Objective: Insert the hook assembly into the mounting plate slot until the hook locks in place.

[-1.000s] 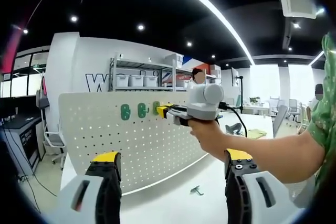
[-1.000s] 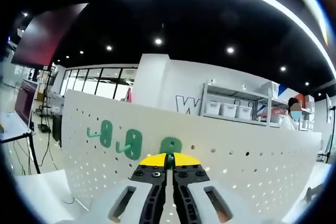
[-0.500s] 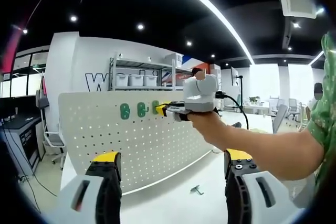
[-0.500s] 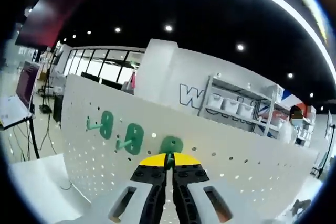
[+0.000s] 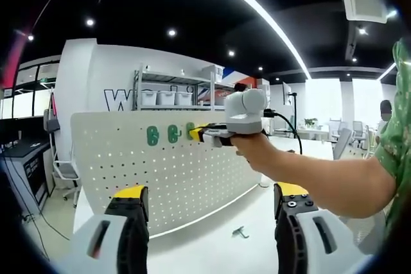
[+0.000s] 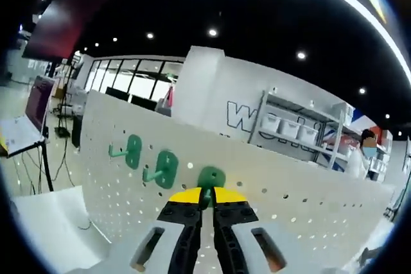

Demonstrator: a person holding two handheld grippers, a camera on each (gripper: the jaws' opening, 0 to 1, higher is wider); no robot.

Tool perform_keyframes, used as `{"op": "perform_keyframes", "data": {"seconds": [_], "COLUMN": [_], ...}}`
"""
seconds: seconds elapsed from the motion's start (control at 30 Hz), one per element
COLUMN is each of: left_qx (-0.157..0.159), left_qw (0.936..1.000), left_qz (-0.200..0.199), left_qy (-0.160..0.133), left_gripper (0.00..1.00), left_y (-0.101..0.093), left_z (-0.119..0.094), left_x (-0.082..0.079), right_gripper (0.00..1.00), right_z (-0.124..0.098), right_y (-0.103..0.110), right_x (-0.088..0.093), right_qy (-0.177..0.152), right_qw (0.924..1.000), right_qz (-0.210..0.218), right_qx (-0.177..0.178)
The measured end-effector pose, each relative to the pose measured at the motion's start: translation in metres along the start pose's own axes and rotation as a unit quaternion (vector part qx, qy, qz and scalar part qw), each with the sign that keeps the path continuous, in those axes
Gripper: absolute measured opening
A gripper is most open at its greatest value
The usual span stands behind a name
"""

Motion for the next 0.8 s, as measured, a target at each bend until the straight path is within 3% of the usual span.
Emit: {"op": "perform_keyframes", "data": {"seconds": [0.07,0.2,0.4,0.6,0.8], "left_qx": [0.001,0.003,0.003,0.000,0.000], "left_qw": [1.0000,1.0000,1.0000,1.0000,1.0000], "left_qz": [0.000,0.001,0.003,0.003,0.002], "left_qy": [0.001,0.000,-0.002,0.000,-0.001], "left_gripper": [0.82,0.82,0.82,0.81,0.81], "left_y": [-0.0006,-0.0019,-0.0021,-0.0009,-0.0007], "left_z": [0.0003,0.0006,-0.0003,-0.0028,-0.0023], "left_x": [0.0004,-0.0004,-0.0019,-0.0009,-0.0009], "right_gripper": [0.03,0.04,0.03,0.00,0.00], "right_z": [-0.0001,-0.0028,-0.0059,-0.0034,-0.0027], "right_y": [0.0015,0.0026,0.0084,0.0079,0.0084], "right_x": [-0.0010,0.0025,0.0068,0.0063,0.0028], "right_qy": [0.001,-0.023,-0.057,-0.051,-0.030], "right_qw": [1.0000,0.9986,0.9964,0.9961,0.9981], "right_qz": [-0.007,0.046,0.054,0.054,0.025], "right_qx": [0.004,0.009,0.031,0.047,0.047]}}
Point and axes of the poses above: the point that each gripper's makers call its tool centre point, and the gripper's own axes: z roughly forward along the fingers, y roughly to its left, x roughly out of its underside, the point moved 9 cm from there along -z, roughly backward along the fingers, and after that the axes turned 8 degrees about -z, right-handed, at the moved point
